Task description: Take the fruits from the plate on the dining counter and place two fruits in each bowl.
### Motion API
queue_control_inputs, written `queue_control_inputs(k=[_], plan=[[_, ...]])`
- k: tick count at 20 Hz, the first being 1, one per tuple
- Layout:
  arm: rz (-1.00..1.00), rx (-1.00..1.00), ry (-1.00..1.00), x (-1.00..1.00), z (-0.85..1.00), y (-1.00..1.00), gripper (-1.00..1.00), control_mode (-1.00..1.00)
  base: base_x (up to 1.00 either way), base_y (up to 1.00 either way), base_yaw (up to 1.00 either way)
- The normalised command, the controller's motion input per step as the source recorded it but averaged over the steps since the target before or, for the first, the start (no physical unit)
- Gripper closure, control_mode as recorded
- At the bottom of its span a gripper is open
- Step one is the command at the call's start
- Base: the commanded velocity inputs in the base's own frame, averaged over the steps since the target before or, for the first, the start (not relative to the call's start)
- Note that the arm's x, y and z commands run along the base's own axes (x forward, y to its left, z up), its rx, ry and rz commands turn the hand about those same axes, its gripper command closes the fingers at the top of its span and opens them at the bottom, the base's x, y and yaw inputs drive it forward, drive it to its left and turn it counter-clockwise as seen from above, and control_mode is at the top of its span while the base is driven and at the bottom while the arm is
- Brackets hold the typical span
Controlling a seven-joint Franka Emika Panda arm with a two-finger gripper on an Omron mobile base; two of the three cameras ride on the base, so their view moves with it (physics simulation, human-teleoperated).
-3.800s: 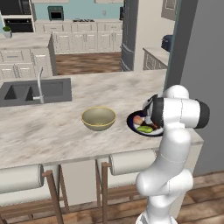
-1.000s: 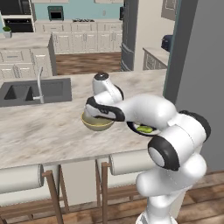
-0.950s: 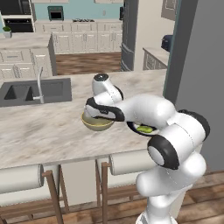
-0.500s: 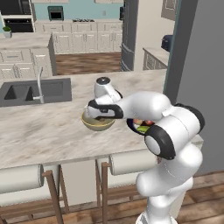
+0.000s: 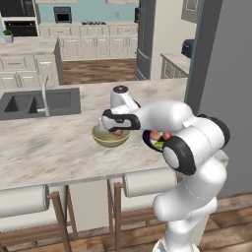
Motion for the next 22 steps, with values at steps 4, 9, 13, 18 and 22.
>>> queue_control_inputs(k=[4, 9, 13, 18, 22], plan=[[0.00, 0.00, 0.10, 0.25, 0.00, 0.00, 1.00, -1.00, 0.00, 0.00, 0.00], [0.00, 0.00, 0.07, 0.00, 0.00, 0.00, 1.00, -1.00, 0.00, 0.00, 0.00], [0.00, 0.00, 0.01, 0.03, -0.28, 0.00, 1.00, -1.00, 0.00, 0.00, 0.00], [0.00, 0.00, 0.01, 0.10, -0.43, 0.02, 1.00, -1.00, 0.00, 0.00, 0.00], [0.00, 0.00, 0.00, 0.00, -0.23, 0.04, 1.00, -1.00, 0.00, 0.00, 0.00]])
